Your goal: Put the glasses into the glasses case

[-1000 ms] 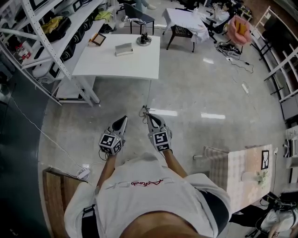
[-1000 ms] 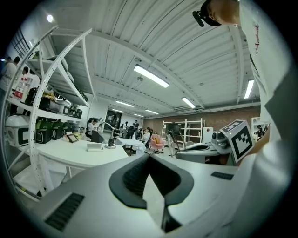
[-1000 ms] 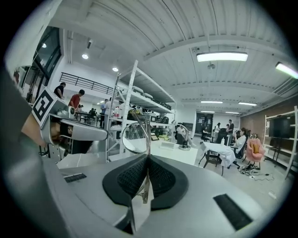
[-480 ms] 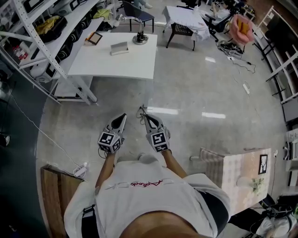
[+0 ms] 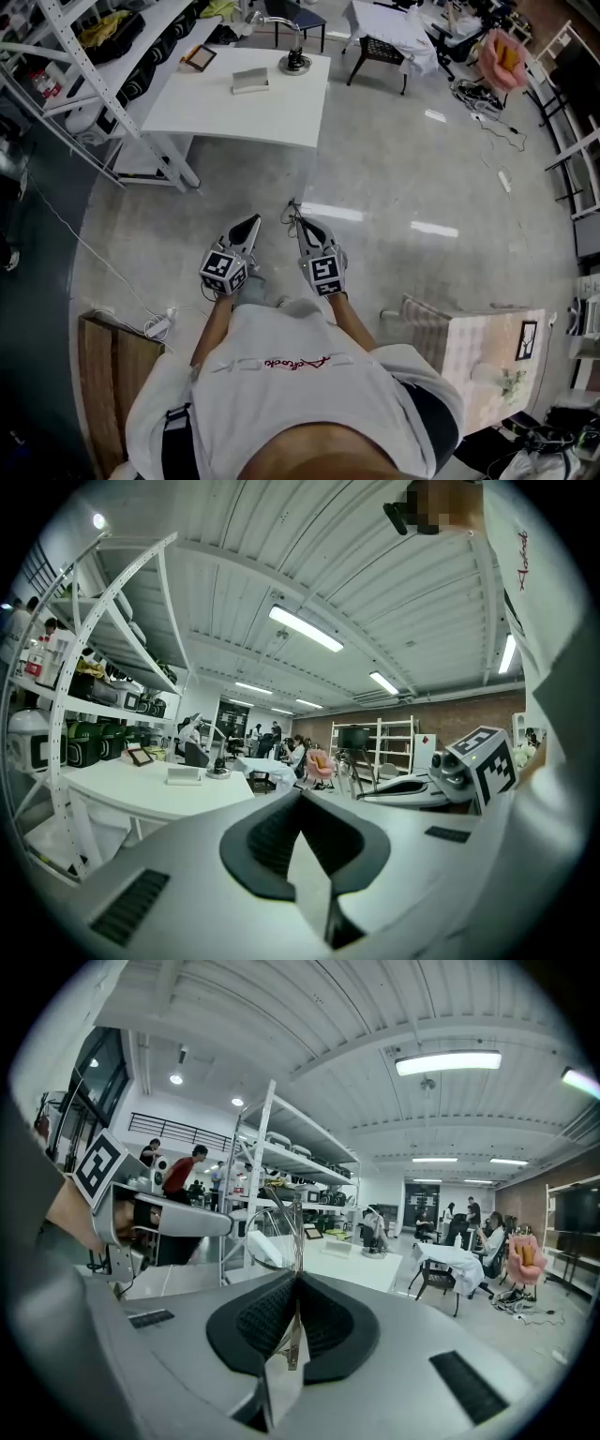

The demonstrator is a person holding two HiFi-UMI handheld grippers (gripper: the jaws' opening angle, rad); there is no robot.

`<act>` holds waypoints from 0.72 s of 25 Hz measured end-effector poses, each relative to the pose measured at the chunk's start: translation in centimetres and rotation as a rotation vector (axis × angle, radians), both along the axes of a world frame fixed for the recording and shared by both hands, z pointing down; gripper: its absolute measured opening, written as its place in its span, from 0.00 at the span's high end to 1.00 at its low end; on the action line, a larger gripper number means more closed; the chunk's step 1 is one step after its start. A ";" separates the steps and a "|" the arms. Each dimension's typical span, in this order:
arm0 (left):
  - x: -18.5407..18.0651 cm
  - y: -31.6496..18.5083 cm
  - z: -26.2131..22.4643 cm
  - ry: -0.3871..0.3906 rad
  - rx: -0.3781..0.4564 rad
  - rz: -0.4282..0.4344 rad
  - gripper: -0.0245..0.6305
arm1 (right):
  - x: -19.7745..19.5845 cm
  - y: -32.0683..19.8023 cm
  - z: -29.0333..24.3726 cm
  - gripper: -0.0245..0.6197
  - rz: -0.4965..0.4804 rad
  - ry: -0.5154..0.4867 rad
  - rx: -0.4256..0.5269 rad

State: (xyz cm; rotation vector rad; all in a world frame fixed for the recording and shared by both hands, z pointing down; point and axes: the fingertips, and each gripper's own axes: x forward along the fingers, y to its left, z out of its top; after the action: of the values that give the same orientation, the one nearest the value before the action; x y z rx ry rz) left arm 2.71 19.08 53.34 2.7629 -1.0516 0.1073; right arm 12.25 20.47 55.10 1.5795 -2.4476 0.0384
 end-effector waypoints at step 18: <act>-1.5 -11.1 1.5 0.037 0.000 -0.017 0.95 | -1.9 -11.2 0.7 0.95 -0.030 0.056 0.004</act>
State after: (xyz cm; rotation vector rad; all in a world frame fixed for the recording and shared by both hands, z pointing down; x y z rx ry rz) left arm 1.19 7.97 54.83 2.7450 -1.0652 0.0535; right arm 10.37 9.29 55.83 1.5244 -2.4291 -0.0160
